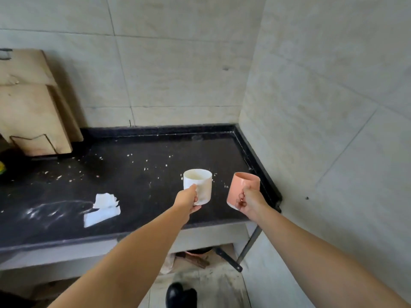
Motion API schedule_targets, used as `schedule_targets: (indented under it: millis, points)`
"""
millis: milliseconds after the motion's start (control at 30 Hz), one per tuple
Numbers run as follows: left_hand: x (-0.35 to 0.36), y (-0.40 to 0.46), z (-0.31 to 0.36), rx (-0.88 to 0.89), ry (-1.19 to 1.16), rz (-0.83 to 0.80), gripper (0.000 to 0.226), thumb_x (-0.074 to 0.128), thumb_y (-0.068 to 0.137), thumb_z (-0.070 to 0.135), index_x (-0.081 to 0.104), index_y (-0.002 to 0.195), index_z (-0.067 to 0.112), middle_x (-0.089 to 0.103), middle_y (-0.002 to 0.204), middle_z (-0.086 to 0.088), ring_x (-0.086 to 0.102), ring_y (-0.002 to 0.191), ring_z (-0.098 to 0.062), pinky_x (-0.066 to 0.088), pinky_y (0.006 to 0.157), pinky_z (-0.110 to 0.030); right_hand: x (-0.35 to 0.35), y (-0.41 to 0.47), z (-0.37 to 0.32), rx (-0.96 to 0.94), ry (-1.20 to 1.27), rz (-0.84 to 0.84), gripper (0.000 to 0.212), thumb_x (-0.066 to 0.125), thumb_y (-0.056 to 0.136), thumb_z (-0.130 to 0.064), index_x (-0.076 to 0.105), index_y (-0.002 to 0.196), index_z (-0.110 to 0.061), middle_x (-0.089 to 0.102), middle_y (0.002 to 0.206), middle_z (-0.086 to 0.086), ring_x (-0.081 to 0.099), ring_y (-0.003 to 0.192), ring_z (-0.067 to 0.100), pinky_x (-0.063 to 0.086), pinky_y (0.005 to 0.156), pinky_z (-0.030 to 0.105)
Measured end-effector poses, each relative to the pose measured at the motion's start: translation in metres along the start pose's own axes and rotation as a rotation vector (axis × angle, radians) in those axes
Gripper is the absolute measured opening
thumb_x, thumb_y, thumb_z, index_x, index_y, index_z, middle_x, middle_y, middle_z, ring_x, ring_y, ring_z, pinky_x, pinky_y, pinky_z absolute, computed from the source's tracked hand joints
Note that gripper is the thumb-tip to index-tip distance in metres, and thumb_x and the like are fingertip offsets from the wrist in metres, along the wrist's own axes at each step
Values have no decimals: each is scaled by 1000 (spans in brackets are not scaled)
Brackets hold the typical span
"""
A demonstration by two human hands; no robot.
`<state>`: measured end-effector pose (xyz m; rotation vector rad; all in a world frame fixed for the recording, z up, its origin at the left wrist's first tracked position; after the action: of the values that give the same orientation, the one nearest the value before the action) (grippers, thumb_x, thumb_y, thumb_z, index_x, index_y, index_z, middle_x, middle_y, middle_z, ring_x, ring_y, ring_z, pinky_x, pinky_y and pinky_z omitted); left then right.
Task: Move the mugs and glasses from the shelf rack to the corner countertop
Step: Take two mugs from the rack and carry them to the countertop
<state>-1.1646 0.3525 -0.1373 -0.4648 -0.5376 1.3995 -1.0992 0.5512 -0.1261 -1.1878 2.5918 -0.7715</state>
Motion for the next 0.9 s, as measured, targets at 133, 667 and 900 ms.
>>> schedule_targets:
  millis: [133, 667, 900]
  points:
    - [23, 74, 43, -8, 45, -31, 30, 45, 97, 31, 50, 75, 11, 45, 69, -1, 41, 56, -12, 54, 75, -29, 30, 69, -22, 72, 47, 31, 20, 30, 97, -18, 50, 95, -15, 42, 59, 4, 39, 53, 15, 39, 35, 21]
    - [116, 293, 119, -50, 21, -14, 36, 47, 95, 39, 59, 77, 10, 50, 71, -3, 53, 77, -15, 53, 76, -28, 105, 293, -113, 14, -98, 62, 29, 34, 101, -38, 46, 100, -12, 42, 67, 5, 45, 59, 17, 51, 56, 30]
    - [151, 365, 138, -7, 15, 67, 58, 49, 92, 43, 56, 122, -7, 54, 133, -27, 64, 89, -25, 53, 88, -33, 126, 376, -136, -96, -210, 21, 48, 28, 102, -40, 42, 68, -11, 43, 62, 4, 50, 55, 15, 56, 64, 32]
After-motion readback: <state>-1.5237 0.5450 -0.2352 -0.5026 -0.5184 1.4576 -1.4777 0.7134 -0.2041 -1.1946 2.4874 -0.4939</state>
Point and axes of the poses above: each hand's wrist, its own y-axis towards the middle knuckle, its own x-axis out of the palm, z = x × y, the point moved 6 cm from there along y, towards the middle knuckle
